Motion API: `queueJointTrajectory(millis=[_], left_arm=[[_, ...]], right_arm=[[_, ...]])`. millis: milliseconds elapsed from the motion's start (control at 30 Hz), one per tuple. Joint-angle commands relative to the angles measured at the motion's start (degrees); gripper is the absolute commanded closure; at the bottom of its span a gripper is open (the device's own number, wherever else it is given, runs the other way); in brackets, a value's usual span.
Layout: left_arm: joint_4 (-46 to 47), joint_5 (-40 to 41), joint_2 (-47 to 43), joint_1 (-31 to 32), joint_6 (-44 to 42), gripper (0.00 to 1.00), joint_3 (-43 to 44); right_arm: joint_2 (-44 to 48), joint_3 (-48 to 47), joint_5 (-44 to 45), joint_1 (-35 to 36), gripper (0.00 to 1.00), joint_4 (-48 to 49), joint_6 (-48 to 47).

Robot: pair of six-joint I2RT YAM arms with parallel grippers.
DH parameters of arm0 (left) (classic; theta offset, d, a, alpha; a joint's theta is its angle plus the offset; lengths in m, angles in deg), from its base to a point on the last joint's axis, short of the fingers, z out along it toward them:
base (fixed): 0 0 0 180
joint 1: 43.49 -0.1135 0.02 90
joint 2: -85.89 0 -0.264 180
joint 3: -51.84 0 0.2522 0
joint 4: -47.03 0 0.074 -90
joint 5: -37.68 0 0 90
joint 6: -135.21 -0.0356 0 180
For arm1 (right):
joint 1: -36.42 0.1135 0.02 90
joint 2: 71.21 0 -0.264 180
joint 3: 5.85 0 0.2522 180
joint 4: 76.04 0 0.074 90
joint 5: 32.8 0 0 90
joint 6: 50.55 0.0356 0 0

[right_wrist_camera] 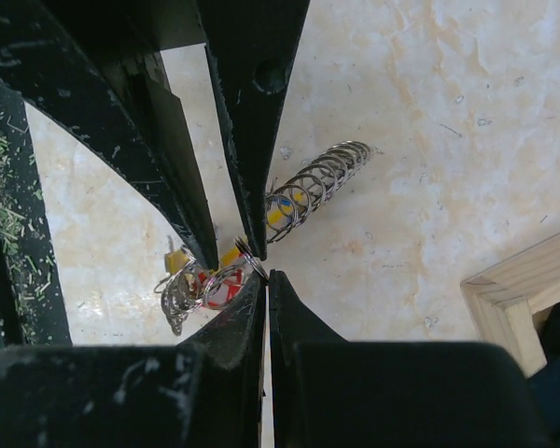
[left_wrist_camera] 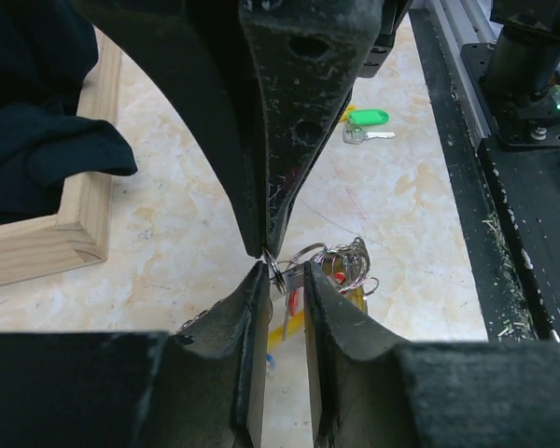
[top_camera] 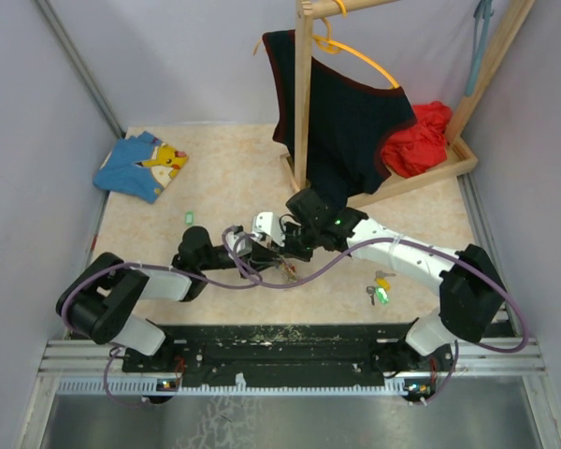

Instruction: Put the keys on the keyring

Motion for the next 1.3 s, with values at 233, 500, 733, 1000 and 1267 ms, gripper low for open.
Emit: queueJointTrajectory(millis=[233,500,733,1000,1267], left_arm=[[-4.03,4.38,0.49,1.30,-2.75,0.93,1.98],[-0.74,6.49,0.00,1.30,-1.43,1.00,0.62],[4.56,8.35,-0.26,0.85,1.69,1.00,-1.36],[18.19,8.79,2.31,-3.18,12.68,1.00,-4.48],[26.22,8.57,4.31,-5.39,17.55,1.00,-6.02]], right_arm=[[1.03,-2.56,-1.32,0.67,1.00,3.79,1.69],[6.41,3.10,0.16,0.16,0.93,8.80,3.20],[15.44,13.08,2.53,-3.16,0.64,21.02,11.58],[19.07,19.10,18.63,-4.28,0.37,27.46,33.99],[20.65,21.81,18.97,-4.28,0.16,30.12,45.50]])
